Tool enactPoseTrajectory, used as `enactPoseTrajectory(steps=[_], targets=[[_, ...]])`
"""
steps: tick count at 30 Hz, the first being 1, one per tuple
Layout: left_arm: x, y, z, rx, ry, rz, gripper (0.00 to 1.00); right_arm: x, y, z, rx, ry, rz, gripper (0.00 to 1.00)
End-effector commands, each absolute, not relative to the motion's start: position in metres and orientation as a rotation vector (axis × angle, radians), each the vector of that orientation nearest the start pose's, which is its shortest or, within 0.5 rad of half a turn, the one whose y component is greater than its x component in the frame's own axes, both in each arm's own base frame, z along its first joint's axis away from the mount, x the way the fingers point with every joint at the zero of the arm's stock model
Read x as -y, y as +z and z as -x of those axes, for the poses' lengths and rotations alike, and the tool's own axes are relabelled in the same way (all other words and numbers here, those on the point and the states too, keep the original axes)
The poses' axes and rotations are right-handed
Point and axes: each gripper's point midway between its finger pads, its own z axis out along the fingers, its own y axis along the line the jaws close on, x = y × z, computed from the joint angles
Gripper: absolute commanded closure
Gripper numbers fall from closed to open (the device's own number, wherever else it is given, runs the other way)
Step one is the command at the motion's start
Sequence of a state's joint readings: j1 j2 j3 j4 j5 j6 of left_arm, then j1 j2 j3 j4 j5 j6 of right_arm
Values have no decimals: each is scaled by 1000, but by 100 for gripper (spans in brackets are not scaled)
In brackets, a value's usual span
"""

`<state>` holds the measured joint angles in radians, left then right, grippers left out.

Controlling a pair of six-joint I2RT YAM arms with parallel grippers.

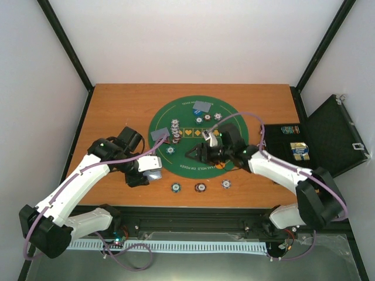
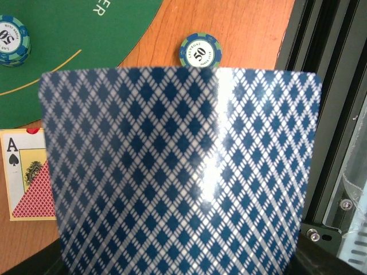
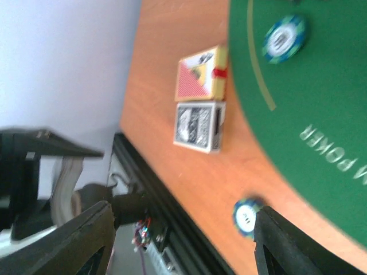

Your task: Distribute texas hold em gaming equipment

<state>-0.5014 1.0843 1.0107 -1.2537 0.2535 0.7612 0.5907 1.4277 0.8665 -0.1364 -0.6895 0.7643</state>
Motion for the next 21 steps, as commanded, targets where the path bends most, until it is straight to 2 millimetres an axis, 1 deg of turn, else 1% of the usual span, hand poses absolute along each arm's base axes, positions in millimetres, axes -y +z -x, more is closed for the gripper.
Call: enactPoseTrajectory(steps=[1, 4, 8, 13, 16, 21], targets=[[140, 170, -165, -2237, -303, -1679, 77, -331, 196, -219, -2349, 1659, 230, 33], [140, 169, -167, -2233, -289, -1675, 77, -350, 198, -194, -2334, 1724, 282, 33], [140, 170, -169, -2232, -282, -1670, 77, -373, 204, -176, -2282, 1845, 343, 32], [140, 172, -170, -2234, -280, -1666, 77, -393, 208, -166, -2261, 1900, 406, 32], [140, 172, -170, -2233, -278, -1669, 77, -401, 204, -162, -2278, 1913, 419, 32], [141, 173, -171, -2229, -280, -1669, 77, -408, 206, -160, -2264, 1940, 438, 32]])
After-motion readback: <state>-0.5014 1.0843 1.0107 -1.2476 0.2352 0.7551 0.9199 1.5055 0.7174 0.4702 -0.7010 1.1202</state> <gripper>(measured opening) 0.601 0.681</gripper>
